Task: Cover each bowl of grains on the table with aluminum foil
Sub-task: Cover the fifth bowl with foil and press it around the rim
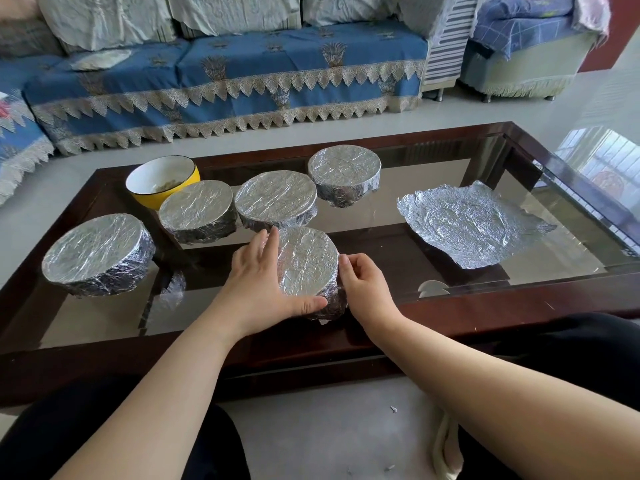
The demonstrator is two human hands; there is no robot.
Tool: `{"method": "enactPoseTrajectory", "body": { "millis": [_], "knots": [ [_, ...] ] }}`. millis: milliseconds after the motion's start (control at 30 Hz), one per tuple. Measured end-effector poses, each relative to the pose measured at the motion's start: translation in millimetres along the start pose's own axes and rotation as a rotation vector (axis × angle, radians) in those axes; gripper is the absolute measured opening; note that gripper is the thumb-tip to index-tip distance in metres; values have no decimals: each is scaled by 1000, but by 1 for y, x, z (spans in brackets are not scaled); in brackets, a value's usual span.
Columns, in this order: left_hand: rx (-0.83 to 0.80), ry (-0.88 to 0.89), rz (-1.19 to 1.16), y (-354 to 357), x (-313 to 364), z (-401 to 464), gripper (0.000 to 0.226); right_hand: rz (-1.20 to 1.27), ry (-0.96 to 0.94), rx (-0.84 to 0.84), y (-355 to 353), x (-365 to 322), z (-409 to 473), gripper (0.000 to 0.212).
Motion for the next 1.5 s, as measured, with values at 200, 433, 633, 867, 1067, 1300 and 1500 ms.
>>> {"method": "enactPoseTrajectory", "body": {
  "millis": [200,433,633,867,1067,1300,1500],
  "knots": [
    [20,9,-12,0,2,1,132,12,71,84,-4,5,3,28],
    [20,21,-38,0,3,3,131,-17,125,107,-2,8,11,27],
    [25,32,-46,1,2,3,131,-1,165,79,1,10,18,14],
    [39,37,-44,0,4,1,129,-31,221,-43,11,15,24,15],
    [61,38,-39,-1,5,1,128,-141,139,-92,8,6,25,11],
    [88,-4,-43,1,2,0,129,-254,122,-48,2,5,35,29],
    [145,-94,-64,0,8,-5,130,39,259,-159,9,14,25,51]
  ]
}}
Point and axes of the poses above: each hand's wrist, its own z-axis towards the middle knuckle, its own y-axis out of the palm, x = y × z, the point moved 10 cm from there along z, towards the middle knuckle, and after that the axes turned 7 degrees about -y, right-handed, at the moved point
